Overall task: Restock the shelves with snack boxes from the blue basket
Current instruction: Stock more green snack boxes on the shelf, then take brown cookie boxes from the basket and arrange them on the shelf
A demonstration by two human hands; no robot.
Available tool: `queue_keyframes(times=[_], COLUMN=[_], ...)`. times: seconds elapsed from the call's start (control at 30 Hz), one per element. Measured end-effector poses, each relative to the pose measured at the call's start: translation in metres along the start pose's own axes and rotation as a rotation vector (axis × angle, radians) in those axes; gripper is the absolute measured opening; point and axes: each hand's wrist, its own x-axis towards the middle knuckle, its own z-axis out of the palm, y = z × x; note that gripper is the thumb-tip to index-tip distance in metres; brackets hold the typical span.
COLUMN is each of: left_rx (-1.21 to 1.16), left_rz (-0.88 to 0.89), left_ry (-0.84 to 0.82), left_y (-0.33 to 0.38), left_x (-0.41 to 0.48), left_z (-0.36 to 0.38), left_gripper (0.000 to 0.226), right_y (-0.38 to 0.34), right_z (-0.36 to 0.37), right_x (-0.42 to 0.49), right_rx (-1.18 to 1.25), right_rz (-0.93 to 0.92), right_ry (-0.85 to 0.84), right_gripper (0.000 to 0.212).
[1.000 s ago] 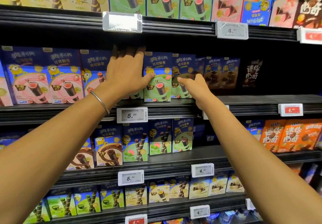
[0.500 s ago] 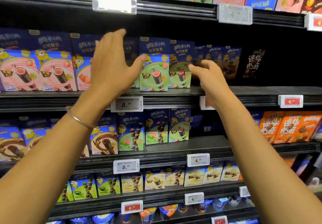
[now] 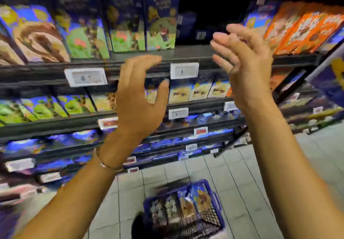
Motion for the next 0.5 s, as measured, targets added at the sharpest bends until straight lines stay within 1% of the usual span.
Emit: queue_keyframes(times=[0.03,0.1,0.17,0.2,0.23,0.3,0.37,0.43,0.5], left_rx=[-0.052,-0.143,-0.233,-0.256,-0.27,-0.284,-0.283,-0.272,-0.255], left_rz=[-0.154,-0.53,-0.876,-1.015,-1.143,-1.342,-1.475,-1.605,-1.706], left_ry=[-0.084,-0.226,-0.278,-0.285,-0.292,-0.27,-0.252,-0.257,-0.266], left_y=[-0.003,-0.008,-0.015,-0.018,-0.02,-0.026,-0.031,-0.042,-0.061], left_x=[-0.039,-0.117,-0.195,-0.233,-0.27,-0.339,-0.399,-0.45,-0.499], left_z=[0.014,0.04,0.066,0.077,0.086,0.1,0.11,0.121,0.133], left_gripper=[0.031,0.024,0.013,0.007,0.005,0.012,0.01,0.019,0.022], right_y=[0.024,0.077,0.133,0.161,0.188,0.24,0.287,0.334,0.385], right_z=[-0.018,-0.058,-0.102,-0.125,-0.147,-0.191,-0.229,-0.259,-0.284], right_x=[-0.017,-0.055,-0.098,-0.121,-0.144,-0.19,-0.236,-0.275,-0.313], right_rx=[-0.025,-0.074,-0.132,-0.169,-0.201,-0.26,-0.306,-0.339,-0.397], right_rz=[0.082,0.236,0.402,0.486,0.571,0.73,0.854,0.948,1.004], right_ry=[-0.001,-0.006,-0.007,0.0,0.001,-0.015,-0.004,0.004,-0.042], right_gripper=[0.016,0.008,0.006,0.007,0.008,0.008,0.009,0.01,0.015])
